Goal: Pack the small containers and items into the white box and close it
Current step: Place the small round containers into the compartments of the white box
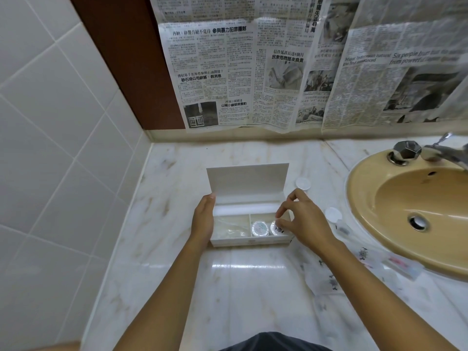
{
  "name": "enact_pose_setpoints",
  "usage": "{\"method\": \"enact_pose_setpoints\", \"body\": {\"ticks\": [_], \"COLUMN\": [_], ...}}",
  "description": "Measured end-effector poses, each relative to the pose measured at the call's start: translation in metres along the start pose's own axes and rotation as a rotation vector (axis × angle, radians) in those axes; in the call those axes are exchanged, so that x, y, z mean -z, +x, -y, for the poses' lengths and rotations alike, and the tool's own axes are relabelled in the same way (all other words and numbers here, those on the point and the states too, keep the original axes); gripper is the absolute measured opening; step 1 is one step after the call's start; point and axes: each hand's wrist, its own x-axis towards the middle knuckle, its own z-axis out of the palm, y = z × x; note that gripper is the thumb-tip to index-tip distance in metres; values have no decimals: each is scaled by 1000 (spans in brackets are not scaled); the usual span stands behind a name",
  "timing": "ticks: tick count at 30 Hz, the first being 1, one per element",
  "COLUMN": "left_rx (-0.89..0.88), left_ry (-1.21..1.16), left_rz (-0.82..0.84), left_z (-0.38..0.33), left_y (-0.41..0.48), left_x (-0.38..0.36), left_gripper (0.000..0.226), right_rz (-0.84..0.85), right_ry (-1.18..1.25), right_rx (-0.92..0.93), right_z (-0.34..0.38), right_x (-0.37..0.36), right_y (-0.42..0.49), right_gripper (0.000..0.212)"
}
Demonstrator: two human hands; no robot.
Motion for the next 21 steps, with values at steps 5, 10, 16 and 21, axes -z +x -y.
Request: {"method": "enact_pose_setpoints", "body": {"ticks": [5, 10, 16, 21], "left_rx": [-10, -13, -26, -20], "left_ry": [7, 8, 0, 0], "left_rz": [9, 11, 6, 8], "left_z": [2, 3, 5, 5], "left_y": [1, 2, 4, 4], "left_x": [0, 0, 0, 1], "left_gripper": [24, 22, 25, 25], "right_rz": [-226, -231, -56, -115], "right_ry": [117, -80, -269, -206], "right_rx": [-77, -301, -528, -497], "right_z": [-20, -68, -98, -100], "right_x": [11, 24, 30, 24], "right_y": [4, 7, 0, 0], "right_gripper": [4, 19, 44, 30]}}
